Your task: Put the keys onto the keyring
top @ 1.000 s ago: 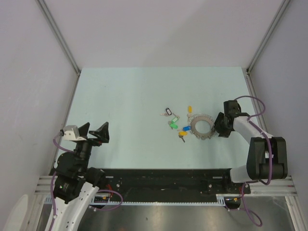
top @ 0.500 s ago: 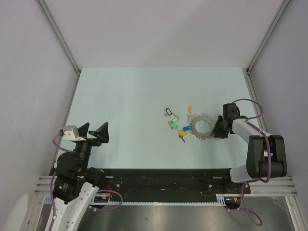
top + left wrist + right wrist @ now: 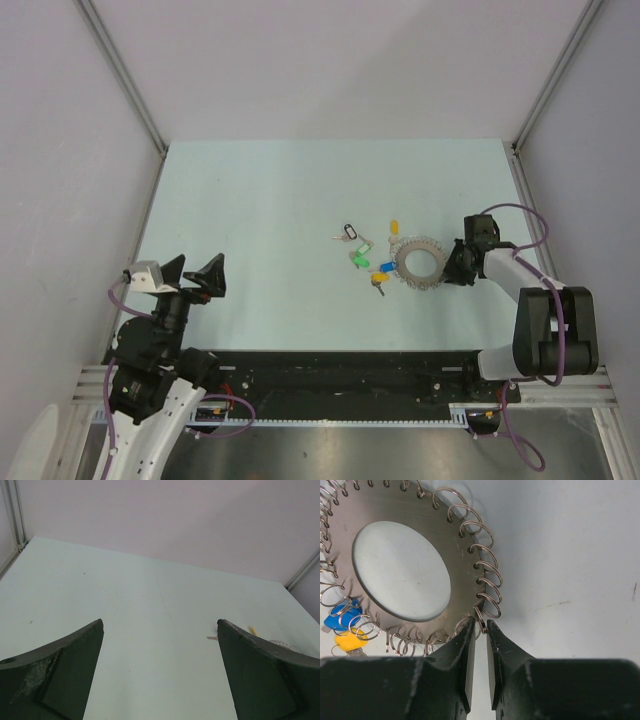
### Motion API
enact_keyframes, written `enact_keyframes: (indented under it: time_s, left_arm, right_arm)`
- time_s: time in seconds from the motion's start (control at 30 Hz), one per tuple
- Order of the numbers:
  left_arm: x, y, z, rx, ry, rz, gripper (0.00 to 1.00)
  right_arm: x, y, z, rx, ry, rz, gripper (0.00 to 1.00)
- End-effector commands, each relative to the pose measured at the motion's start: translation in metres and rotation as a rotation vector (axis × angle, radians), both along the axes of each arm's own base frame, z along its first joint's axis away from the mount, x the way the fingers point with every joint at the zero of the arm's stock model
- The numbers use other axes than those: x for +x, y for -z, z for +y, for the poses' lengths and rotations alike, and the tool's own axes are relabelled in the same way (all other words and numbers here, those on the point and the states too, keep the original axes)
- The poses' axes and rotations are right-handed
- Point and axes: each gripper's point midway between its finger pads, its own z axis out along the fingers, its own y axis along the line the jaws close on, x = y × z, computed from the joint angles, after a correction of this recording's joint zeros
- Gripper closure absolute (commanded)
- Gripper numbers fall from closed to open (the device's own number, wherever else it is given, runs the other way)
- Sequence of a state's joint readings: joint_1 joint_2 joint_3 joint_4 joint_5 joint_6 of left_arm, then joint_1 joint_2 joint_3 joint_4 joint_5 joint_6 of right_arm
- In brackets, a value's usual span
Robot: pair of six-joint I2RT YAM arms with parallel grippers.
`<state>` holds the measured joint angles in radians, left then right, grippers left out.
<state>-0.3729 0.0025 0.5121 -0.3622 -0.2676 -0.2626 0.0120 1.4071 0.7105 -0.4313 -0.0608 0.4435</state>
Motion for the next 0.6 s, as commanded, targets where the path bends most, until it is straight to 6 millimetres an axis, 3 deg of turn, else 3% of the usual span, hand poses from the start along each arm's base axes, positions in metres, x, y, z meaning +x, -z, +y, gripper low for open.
enact_keyframes:
  time_s: [0.0, 0.13, 0.4, 0.47, 0.57]
  left_arm:
    - [-0.015, -0.024, 0.006, -0.054, -0.003, -0.08, 0.0]
    - [-0.015, -0.023, 0.006, -0.051, -0.002, -0.077, 0.0]
    - [-0.013, -0.023, 0.005, -0.046, 0.0, -0.073, 0.0]
    - [-0.012, -0.022, 0.005, -0.043, 0.0, -0.071, 0.01]
    - [-0.012, -0.022, 0.004, -0.039, 0.002, -0.068, 0.0]
  right_arm:
    - [0.008, -0.009, -0.005, -0.036, 0.005, -0.056, 0.81]
    - [0.009, -0.009, -0.007, -0.047, 0.006, -0.058, 0.81]
    - [0.01, -0.006, -0.001, -0.052, -0.026, -0.062, 0.93]
    - [0.013, -0.01, -0.002, -0.061, -0.031, -0.081, 0.99]
    - [0.017, -0.019, -0.003, -0.101, -0.044, -0.12, 1.0]
